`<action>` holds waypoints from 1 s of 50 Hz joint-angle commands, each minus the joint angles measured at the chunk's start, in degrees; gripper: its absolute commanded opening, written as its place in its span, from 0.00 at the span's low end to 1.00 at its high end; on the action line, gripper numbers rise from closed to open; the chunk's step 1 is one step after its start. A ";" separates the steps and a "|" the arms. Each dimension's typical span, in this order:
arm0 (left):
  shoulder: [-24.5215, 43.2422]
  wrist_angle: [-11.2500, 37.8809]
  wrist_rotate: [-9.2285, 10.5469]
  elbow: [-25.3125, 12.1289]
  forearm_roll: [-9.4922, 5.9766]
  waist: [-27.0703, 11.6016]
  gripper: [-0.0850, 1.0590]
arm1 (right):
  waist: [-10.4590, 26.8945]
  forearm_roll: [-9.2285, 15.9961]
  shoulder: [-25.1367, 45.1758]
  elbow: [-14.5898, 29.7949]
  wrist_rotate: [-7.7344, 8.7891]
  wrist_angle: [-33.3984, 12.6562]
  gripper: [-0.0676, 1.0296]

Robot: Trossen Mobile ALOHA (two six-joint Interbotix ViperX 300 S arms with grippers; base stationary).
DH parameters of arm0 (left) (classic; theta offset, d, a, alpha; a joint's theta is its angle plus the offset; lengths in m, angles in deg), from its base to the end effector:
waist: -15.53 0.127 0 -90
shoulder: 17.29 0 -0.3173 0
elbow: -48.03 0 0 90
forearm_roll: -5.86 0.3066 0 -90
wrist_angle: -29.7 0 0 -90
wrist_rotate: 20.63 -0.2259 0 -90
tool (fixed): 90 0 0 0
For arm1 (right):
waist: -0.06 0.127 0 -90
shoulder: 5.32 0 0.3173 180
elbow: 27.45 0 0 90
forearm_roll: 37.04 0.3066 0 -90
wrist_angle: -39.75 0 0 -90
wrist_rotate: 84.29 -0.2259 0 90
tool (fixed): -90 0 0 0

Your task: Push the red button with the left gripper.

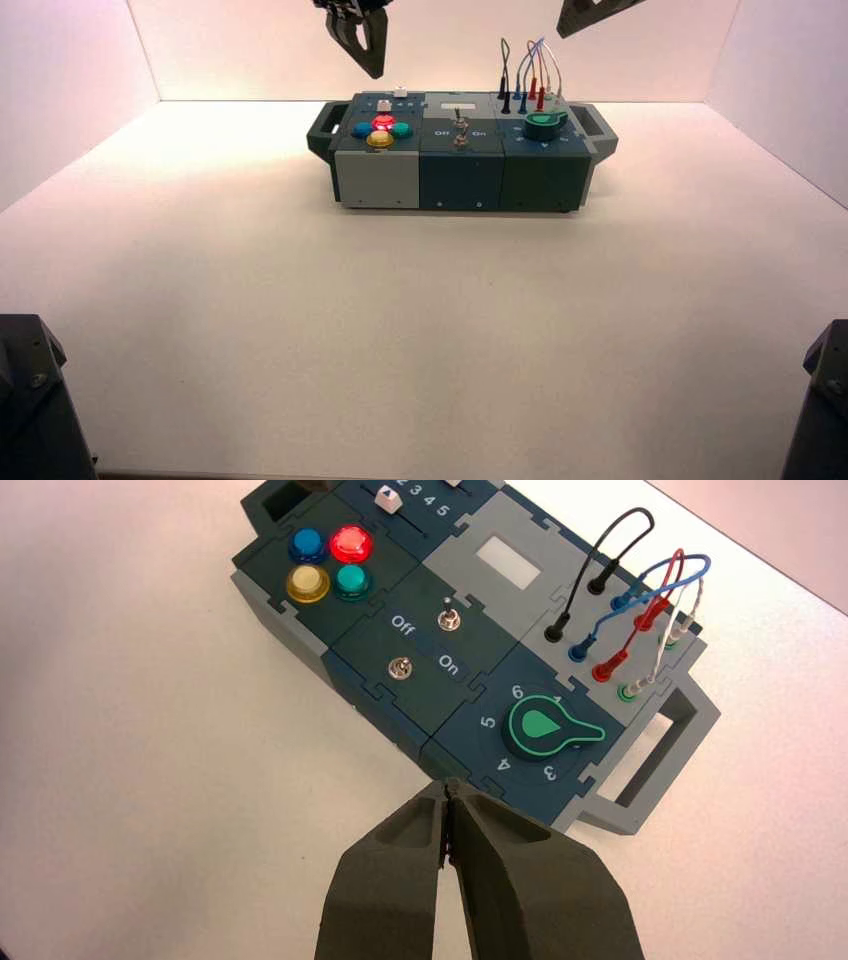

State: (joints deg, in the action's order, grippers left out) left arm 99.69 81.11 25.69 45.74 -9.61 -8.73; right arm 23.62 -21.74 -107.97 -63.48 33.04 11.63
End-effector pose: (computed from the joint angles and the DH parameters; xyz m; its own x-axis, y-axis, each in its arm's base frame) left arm 0.4178 -0.2399 0.0682 0.1441 -0.2936 -0.9450 0.8654 0.5005 -0.0235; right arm 0.3133 0.1673 0.1416 0.5270 0.3655 -0.7673 -0.6241 0.7792 -0.0575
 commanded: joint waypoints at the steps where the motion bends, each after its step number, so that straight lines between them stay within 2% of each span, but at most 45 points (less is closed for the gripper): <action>1: -4.13 -0.09 -0.26 0.35 -0.09 -0.18 0.05 | 0.09 0.18 0.09 1.23 0.18 0.18 0.04; 21: -8.53 -0.09 -0.26 4.39 -0.09 -0.18 0.05 | -0.09 0.18 0.26 1.41 0.00 -1.14 0.04; 37: -9.32 -0.18 -0.18 6.15 0.00 -0.18 0.05 | -1.49 0.18 -0.79 1.32 -1.05 -1.76 0.04; 50: -10.02 -0.26 -0.18 6.59 0.00 -0.18 0.05 | -2.55 0.18 -1.93 1.23 -1.05 -1.76 0.04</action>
State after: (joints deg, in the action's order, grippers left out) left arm 92.31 81.11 25.69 52.86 -9.61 -8.73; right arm 21.25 -21.74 -108.94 -63.48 32.16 9.61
